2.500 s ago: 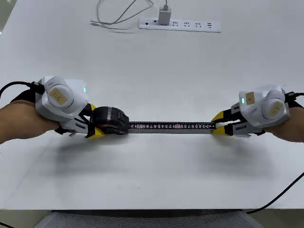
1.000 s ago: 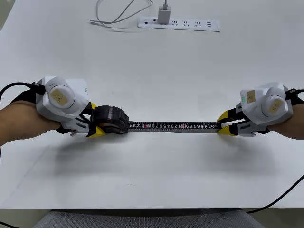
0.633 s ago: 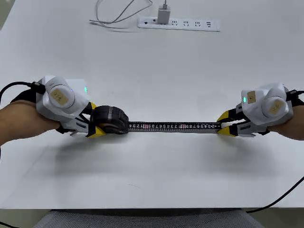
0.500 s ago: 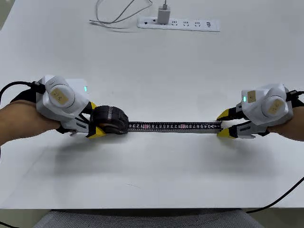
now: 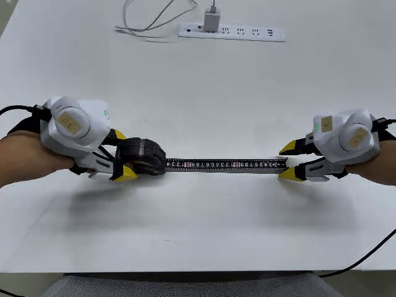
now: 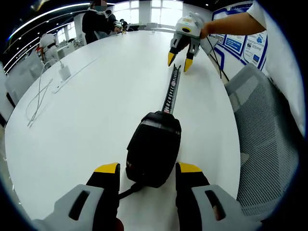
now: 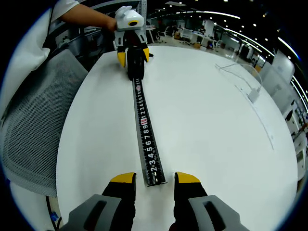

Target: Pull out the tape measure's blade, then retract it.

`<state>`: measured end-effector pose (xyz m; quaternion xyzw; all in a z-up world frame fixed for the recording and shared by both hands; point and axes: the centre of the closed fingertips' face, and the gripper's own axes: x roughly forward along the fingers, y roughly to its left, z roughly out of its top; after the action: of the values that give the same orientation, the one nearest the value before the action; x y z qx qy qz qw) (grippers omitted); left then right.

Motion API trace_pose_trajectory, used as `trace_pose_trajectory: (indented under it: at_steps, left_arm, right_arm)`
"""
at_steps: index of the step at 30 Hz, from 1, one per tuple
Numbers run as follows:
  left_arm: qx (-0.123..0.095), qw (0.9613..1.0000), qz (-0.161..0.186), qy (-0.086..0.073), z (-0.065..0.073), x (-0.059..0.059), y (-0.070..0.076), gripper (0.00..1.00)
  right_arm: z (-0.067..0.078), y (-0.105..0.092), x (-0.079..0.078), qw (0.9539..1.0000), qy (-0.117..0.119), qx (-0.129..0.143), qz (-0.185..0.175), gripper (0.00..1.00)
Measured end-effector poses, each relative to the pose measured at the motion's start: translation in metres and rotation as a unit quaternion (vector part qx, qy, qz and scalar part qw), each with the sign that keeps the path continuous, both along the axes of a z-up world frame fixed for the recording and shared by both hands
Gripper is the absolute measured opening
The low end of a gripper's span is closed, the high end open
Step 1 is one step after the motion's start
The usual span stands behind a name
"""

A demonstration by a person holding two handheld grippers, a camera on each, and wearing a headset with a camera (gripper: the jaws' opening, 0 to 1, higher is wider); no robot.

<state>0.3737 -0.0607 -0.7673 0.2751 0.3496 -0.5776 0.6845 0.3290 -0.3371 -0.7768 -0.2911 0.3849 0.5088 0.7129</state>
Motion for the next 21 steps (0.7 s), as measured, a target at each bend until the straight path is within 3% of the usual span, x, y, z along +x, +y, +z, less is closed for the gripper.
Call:
trace_pose_trajectory:
  at_steps: [6,13,14,21]
  left_arm:
    - [-0.025,0.9992,0.032,-0.007,0.009,0.000,0.005,0.49]
    - [-0.057,0.9952,0.078,-0.016,0.021,-0.001,0.012,0.53]
    - [-0.066,0.9938,0.085,-0.028,0.025,0.001,0.012,0.53]
    - [-0.089,0.9888,0.116,-0.027,0.031,-0.007,0.019,0.54]
  right_arm:
    - [0.003,0.001,-0.005,0.9988,0.010,0.024,-0.040,0.35]
    - [0.007,0.002,-0.011,0.9967,-0.003,0.035,-0.073,0.46]
    - [0.009,0.003,-0.012,0.9961,-0.008,0.039,-0.078,0.46]
    - [0.016,0.005,-0.014,0.9917,-0.025,0.052,-0.114,0.52]
